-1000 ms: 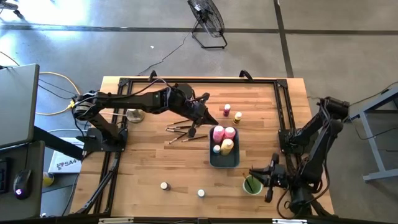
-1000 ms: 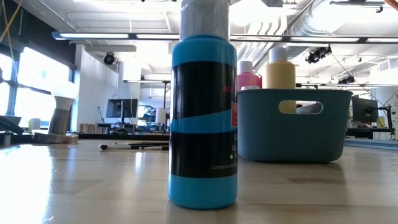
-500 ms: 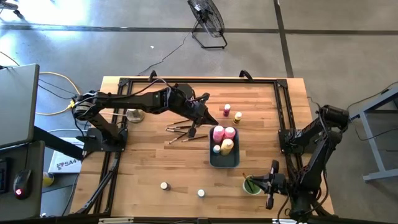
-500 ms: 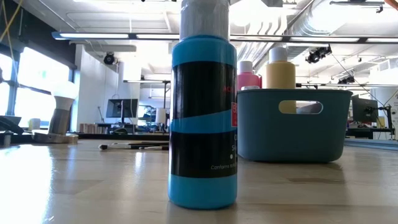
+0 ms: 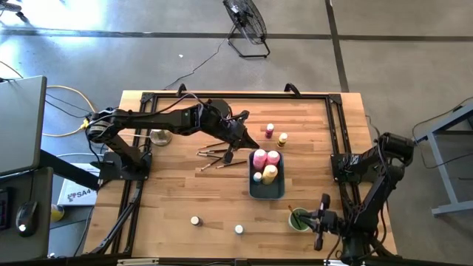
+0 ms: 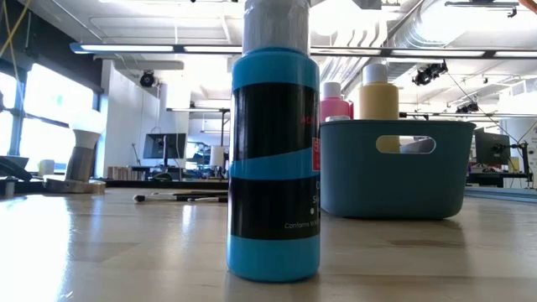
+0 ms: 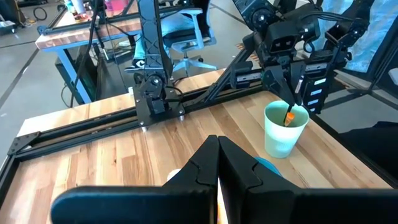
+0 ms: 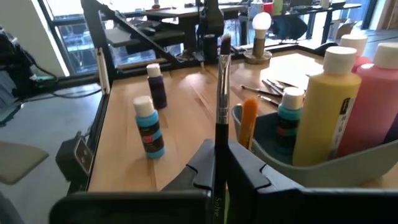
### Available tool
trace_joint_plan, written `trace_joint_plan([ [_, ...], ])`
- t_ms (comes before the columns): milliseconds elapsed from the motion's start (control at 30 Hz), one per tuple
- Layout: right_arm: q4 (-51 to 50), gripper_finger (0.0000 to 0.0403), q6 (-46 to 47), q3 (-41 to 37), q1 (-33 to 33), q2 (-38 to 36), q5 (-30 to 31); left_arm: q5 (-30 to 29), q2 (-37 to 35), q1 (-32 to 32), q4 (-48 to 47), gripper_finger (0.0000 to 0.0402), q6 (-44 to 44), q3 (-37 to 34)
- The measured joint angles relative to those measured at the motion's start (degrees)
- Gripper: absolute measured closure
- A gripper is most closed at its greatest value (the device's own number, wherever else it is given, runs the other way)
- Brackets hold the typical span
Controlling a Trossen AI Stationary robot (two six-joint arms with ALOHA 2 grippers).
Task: Pick & Place Paint Supplies
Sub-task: Put the black and silver paint brush into the green cup, then put the black and gold paint brush into the green cup
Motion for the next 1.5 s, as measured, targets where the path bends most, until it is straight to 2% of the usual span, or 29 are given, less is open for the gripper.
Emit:
trace_joint_plan([
  [567, 0.0, 0.0320, 1.6, 0.0, -3.7, 0.0, -13.2, 0.1, 0.0, 0.0, 0.2, 0.0402, 0.0, 0.0],
  [800, 0.0, 0.0264, 1.5, 0.0, -3.9, -0.3, -13.4, 0.1, 0.0, 0.0, 0.2, 0.0401, 0.1, 0.0],
  [933, 0.0, 0.0239, 1.5, 0.0, -3.3, -3.0, -14.0, 0.1, 0.0, 0.0, 0.1, 0.0402, 0.1, 0.0],
  [1133, 0.2, 0.0233, -1.5, 0.0, -3.1, -11.2, -19.6, 0.1, 0.0, 0.0, 0.2, 0.0402, 0.2, 0.0],
  [1333, 2.1, 0.0236, -15.2, 0.0, -3.8, -19.4, -15.9, -0.8, -2.4, 0.1, -0.8, 0.0402, 1.2, 0.1],
  [1500, 2.6, 0.0247, -25.8, 0.0, -5.0, -24.1, -9.1, -5.0, -7.6, 0.8, -10.8, 0.0402, 2.1, 0.1],
])
